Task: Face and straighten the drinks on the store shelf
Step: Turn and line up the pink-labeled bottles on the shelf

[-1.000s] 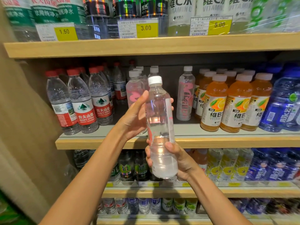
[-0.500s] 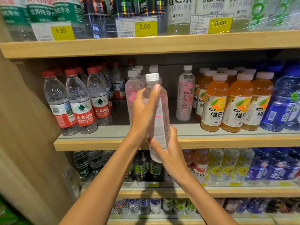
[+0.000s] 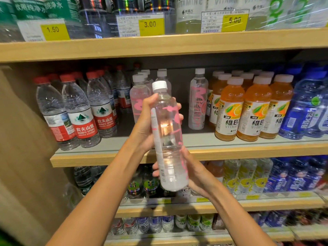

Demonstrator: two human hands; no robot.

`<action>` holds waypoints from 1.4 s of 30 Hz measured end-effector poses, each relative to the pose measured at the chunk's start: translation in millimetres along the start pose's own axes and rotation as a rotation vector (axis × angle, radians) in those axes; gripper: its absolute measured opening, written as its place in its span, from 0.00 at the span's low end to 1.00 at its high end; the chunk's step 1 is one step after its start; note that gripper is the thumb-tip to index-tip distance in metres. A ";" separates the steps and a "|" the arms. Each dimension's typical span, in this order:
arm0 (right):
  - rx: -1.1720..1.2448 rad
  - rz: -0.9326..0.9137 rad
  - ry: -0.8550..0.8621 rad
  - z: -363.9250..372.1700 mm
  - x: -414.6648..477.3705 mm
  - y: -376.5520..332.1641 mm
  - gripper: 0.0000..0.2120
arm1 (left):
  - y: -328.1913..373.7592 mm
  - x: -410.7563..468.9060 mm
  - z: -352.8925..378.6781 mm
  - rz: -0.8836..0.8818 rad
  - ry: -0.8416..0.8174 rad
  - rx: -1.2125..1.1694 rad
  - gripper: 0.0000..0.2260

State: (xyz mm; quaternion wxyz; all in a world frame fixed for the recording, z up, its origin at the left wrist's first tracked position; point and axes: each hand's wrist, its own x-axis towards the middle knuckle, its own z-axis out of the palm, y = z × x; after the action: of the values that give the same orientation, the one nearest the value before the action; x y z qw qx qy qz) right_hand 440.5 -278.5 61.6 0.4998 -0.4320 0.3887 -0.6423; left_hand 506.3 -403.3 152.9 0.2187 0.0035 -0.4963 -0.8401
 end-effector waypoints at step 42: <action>-0.805 -0.336 0.805 -95.2 34.5 -14.5 0.28 | -94.7 15.0 -120.3 1.048 -0.356 2.110 0.15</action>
State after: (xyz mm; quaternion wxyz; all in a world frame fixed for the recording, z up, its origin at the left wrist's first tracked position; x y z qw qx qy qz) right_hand 341.8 -303.0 50.0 0.0012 -0.3657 0.6869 -0.6280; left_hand 485.1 -470.0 16.0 0.3524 -0.1380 -0.9067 0.1860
